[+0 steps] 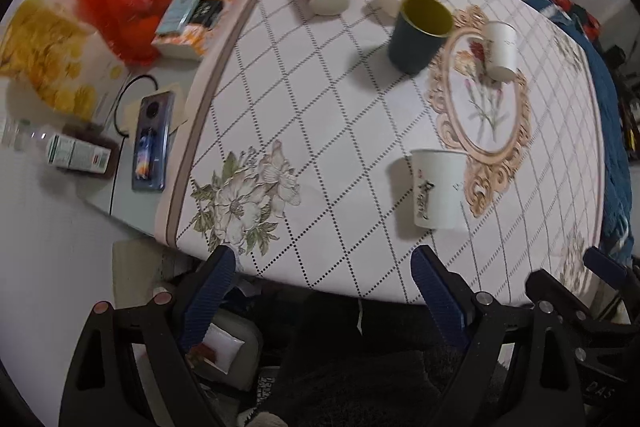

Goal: Flip cup upside down
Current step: 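Lower the cup upright onto the cloth and open the left tool, then close the right tool around the upright white paper cup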

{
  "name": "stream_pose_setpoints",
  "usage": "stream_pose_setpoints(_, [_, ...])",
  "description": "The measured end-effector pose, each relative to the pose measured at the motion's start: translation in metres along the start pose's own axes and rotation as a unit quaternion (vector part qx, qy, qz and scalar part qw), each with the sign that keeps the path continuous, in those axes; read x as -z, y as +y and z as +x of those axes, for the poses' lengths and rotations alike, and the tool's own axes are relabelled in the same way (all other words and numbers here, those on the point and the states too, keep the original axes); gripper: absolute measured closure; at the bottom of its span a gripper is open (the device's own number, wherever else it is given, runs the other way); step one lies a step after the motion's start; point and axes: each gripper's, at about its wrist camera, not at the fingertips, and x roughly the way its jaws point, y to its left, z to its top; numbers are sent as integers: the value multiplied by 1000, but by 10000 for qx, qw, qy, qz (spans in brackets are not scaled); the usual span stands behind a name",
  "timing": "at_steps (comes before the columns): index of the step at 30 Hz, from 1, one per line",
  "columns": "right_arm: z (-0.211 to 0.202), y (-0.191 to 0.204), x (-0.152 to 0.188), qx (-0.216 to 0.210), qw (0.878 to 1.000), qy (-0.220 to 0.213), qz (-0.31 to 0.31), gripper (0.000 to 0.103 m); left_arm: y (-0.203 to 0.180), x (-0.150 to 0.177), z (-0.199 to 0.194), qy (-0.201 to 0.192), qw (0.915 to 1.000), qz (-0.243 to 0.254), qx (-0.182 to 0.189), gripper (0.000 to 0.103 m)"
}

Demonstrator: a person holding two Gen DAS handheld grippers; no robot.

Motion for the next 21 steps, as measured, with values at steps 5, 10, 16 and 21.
stream_pose_setpoints(5, [6,-2,-15,-20,9989,84,-450,1,7,-6,9,-46,9992,-396,-98,0])
stream_pose_setpoints(10, [16,-1,-39,-117,9882,157,-1521,0,12,-13,20,-85,9963,-815,-262,0])
stream_pose_setpoints(16, [18,30,-47,983,8871,-417,-4490,0,14,-14,43,69,9918,-1203,-423,0])
stream_pose_setpoints(21, [42,54,-4,2109,6599,-827,-7164,0,17,-4,73,267,9886,-1397,-502,0])
